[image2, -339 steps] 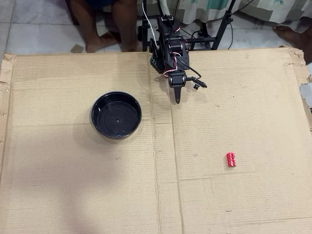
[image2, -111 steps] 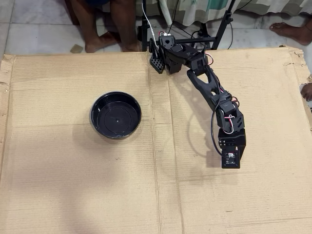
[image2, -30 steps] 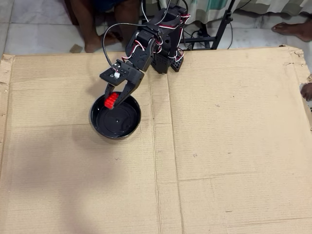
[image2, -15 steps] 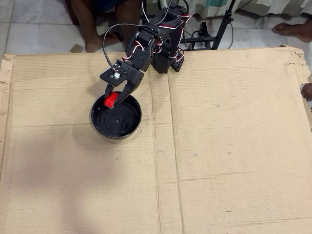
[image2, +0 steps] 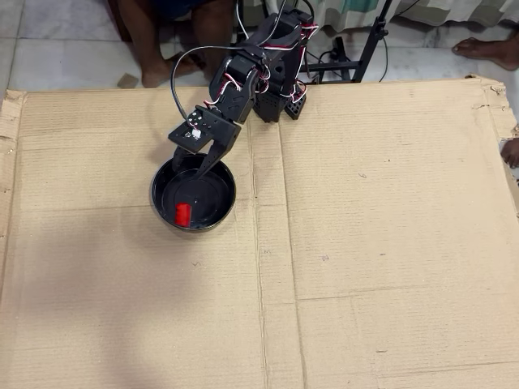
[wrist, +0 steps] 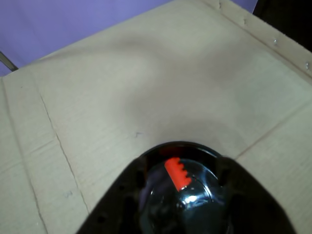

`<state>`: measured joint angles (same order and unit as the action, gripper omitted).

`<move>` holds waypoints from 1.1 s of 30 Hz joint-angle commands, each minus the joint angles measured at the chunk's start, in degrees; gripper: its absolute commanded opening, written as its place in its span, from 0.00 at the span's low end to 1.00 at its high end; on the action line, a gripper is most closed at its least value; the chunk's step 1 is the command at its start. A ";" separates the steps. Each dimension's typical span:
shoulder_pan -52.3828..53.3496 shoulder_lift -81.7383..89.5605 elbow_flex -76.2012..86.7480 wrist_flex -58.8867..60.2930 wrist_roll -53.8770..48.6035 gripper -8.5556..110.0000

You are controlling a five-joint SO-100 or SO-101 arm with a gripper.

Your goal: Grasp a lego block and put it in the bin.

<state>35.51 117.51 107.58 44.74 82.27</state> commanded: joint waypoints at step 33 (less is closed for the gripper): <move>-33.05 16.08 15.47 -0.97 1.23 0.21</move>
<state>4.39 128.32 120.32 44.47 82.71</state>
